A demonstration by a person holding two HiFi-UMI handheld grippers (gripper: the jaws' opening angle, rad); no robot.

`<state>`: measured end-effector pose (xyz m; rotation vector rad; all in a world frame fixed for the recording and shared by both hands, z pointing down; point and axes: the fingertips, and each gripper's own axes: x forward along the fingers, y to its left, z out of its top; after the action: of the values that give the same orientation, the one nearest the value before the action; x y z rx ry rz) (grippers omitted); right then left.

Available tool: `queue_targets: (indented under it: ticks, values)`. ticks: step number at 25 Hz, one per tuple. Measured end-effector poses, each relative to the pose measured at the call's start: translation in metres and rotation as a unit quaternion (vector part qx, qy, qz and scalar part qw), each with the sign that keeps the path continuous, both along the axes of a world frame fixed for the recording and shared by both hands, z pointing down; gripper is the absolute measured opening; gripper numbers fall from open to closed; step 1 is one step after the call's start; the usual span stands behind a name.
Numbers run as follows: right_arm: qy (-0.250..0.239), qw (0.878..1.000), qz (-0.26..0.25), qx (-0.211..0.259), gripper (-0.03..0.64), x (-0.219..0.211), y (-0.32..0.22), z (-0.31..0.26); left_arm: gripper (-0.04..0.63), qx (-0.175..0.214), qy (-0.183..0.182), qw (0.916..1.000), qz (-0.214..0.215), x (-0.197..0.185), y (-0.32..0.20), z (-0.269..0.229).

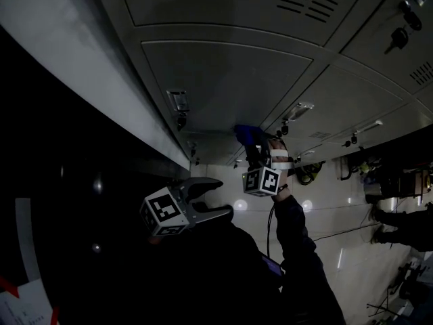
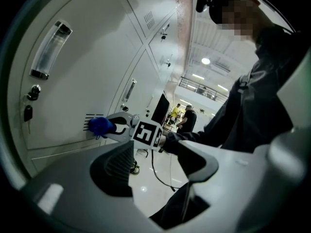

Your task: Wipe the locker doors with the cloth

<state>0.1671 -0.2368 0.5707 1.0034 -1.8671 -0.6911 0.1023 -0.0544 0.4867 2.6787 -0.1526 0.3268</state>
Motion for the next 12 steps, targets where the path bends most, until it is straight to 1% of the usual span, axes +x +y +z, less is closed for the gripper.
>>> queue_targets:
  ticks: [6,12]
  values:
    - [-0.023,0.999,0.003,-0.045,0.126,0.0,0.0,0.041,0.262,-0.002,-0.007,1.0,-0.005,-0.002,0.005,0.001]
    - [-0.035,0.997,0.008,-0.066,0.126,0.0,-0.003,0.048,0.262,-0.005,-0.014,0.9999,-0.008,-0.002,0.01,0.005]
